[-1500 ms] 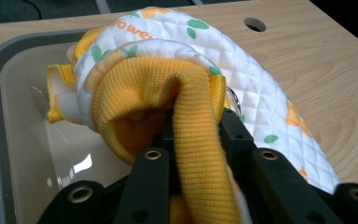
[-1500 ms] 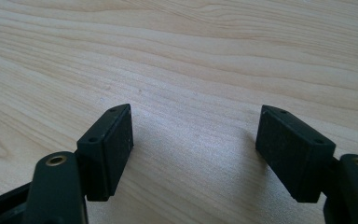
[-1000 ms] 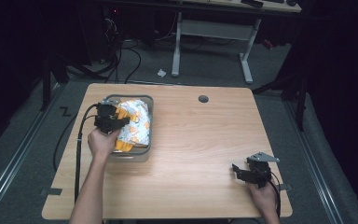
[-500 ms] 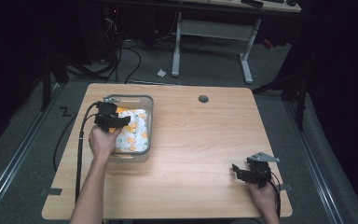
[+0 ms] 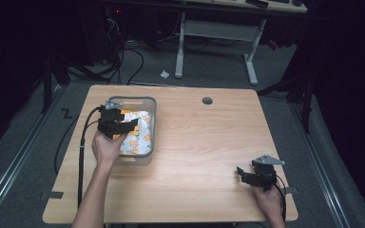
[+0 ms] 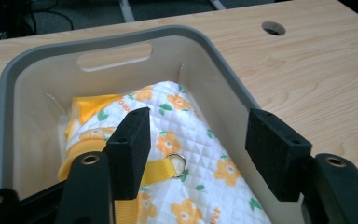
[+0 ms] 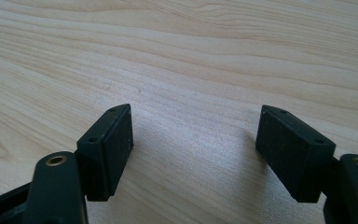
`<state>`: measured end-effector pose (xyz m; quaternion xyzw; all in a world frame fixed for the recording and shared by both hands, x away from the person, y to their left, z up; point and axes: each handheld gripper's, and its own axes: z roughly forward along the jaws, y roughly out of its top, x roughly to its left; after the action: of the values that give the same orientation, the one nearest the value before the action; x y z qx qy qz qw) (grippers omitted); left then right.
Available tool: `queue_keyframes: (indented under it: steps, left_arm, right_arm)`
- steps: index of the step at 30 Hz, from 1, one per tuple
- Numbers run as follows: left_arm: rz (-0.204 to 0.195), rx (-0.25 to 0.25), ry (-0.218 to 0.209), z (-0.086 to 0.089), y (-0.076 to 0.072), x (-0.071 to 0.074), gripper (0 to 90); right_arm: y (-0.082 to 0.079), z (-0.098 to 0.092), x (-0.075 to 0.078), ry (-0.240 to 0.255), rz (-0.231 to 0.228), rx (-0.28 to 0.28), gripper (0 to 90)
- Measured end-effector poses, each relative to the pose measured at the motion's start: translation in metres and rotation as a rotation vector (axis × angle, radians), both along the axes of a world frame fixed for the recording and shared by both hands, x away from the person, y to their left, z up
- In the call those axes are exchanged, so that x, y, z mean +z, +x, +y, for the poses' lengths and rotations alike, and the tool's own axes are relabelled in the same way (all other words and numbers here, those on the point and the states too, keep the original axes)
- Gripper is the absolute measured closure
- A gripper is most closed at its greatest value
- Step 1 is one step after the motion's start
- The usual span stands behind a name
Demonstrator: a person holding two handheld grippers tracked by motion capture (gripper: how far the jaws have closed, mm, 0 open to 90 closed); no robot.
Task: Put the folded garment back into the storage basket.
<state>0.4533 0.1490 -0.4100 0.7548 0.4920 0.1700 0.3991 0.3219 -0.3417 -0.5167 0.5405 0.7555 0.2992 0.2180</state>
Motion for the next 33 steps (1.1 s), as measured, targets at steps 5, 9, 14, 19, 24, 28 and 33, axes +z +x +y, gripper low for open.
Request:
queue_keyframes:
  steps: [5,9,14,19,24,28,33]
  left_arm:
    - [-0.022,-0.023,-0.024,-0.006,-0.011,0.003,39.0]
    - [-0.029,-0.031,-0.040,-0.008,-0.015,0.005,38.1]
    - [-0.034,-0.049,-0.059,-0.013,-0.023,0.004,37.8]
    - [-0.027,-0.077,-0.094,-0.015,-0.028,0.002,37.8]
    - [-0.040,-0.086,-0.101,-0.019,-0.033,0.002,36.0]
    - [-0.047,-0.090,-0.097,-0.023,-0.038,0.001,35.3]
    - [-0.055,-0.097,-0.108,-0.027,-0.044,0.000,35.0]
  right_arm:
    - [0.000,0.000,0.000,0.000,0.000,0.000,27.7]
    - [0.000,0.000,0.000,0.000,0.000,0.001,27.8]
    - [0.000,0.000,0.000,-0.001,0.000,0.001,27.8]
    - [0.000,0.000,0.000,-0.001,0.000,0.000,27.8]
    - [0.000,0.000,0.000,-0.001,0.000,0.000,27.8]
    - [0.000,0.000,0.000,-0.001,0.000,0.000,27.8]
    - [0.000,0.000,0.000,0.000,0.000,0.000,27.8]
